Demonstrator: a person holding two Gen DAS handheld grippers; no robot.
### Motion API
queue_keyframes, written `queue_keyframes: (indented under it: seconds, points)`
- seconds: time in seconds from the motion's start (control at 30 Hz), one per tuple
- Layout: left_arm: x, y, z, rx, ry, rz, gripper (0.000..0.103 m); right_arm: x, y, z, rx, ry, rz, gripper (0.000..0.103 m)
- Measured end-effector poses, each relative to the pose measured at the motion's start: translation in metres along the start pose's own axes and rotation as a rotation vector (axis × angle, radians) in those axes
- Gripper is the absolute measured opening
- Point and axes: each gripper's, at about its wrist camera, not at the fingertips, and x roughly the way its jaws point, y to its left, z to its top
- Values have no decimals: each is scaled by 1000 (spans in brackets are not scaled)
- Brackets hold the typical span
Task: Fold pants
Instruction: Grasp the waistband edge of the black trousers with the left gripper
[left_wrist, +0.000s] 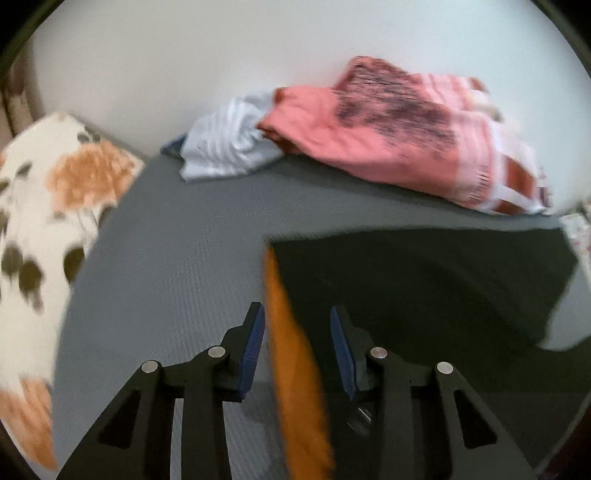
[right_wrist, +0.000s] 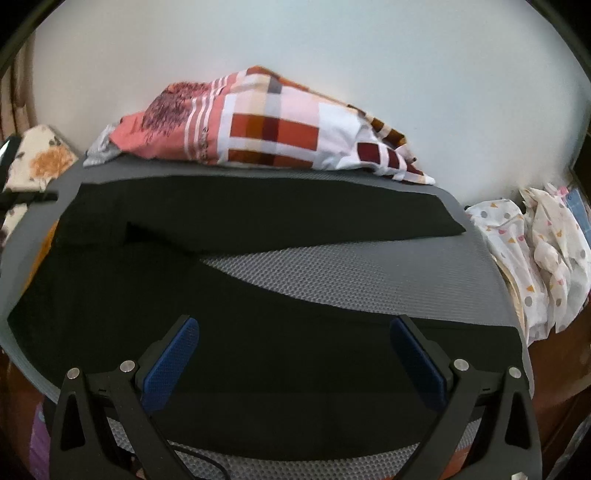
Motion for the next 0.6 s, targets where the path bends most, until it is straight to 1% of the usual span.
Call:
queue_keyframes:
  seconds: [0.07, 0.13, 0.17, 0.2, 0.23, 0.27, 0.3, 0.33, 0.4, 0.43, 0.47, 0.53, 0.6]
  points:
    - [24, 13, 15, -1, 41, -28, 40, 10, 3, 5, -5, 24, -5, 102]
    - [46, 19, 27, -23, 63, -19, 40, 17, 4, 5, -7, 48, -7, 102]
    - [59, 28, 32, -21, 77, -30, 40, 20, 6, 4, -8, 57, -7, 102]
    - [68, 23, 31, -31, 88, -24, 40, 23, 7, 4, -9, 65, -8, 102]
    - [76, 22, 28, -39, 97, -37, 40, 25, 8, 3, -12, 71, -10, 102]
    - [83, 23, 30, -34, 104, -66, 40, 27, 10, 2, -15, 77, -11, 102]
    - [88, 21, 30, -12, 98, -77, 41, 32, 13, -1, -22, 87, -11, 102]
    - [91, 17, 31, 8, 90, -71, 44, 34, 16, -1, -24, 92, -11, 102]
    - [96, 15, 34, 49, 58, -55, 59, 39, 17, 3, -28, 106, -9, 102]
    - [98, 14, 35, 62, 50, -56, 60, 43, 21, 2, -36, 121, -5, 102]
    - [100, 15, 35, 66, 52, -79, 60, 45, 22, 2, -40, 127, 0, 102]
    - [105, 20, 38, 39, 72, -163, 60, 47, 25, 1, -45, 132, 3, 102]
    - [107, 20, 41, 31, 76, -192, 60, 48, 27, 2, -48, 135, 4, 102]
